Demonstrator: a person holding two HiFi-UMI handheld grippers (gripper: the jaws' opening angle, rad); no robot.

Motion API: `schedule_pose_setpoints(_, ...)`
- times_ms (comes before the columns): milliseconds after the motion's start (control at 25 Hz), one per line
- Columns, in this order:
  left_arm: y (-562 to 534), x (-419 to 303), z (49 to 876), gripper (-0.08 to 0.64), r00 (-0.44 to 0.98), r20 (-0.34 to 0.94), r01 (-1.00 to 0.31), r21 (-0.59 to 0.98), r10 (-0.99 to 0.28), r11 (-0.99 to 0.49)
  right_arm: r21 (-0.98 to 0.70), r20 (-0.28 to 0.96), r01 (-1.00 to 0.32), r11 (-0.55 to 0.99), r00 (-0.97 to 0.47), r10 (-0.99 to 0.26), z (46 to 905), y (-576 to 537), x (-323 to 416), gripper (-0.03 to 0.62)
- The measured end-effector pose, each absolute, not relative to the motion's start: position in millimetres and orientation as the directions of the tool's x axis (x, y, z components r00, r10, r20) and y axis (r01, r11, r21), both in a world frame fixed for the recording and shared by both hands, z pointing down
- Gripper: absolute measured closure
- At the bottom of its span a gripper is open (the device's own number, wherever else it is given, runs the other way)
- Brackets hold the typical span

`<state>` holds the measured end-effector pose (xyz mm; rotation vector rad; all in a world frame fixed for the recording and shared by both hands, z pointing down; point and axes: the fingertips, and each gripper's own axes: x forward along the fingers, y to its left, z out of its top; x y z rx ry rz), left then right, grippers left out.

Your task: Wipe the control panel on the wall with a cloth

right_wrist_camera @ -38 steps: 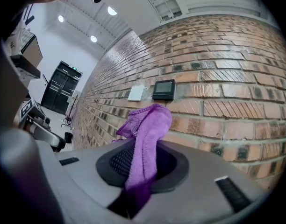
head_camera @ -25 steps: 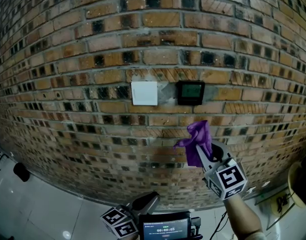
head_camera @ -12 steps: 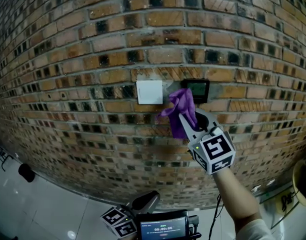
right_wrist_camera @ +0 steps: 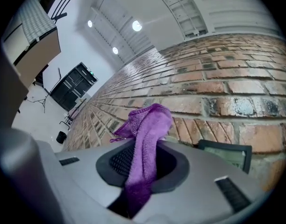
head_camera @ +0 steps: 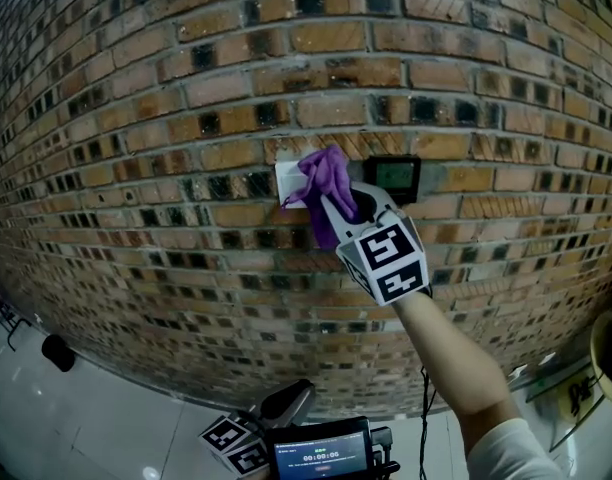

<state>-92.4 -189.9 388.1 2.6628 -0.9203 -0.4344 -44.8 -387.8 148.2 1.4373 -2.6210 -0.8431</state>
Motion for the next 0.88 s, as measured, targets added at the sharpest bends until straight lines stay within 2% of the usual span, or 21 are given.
schedule_pose_setpoints(880, -189, -52, 385, 0.526, 0.799, -0.21, -0.472, 0.362, -0.564, -0.804, 0.476, -0.241, -0.832, 0.283, -0.433, -0.868, 135, -386, 55, 0.512)
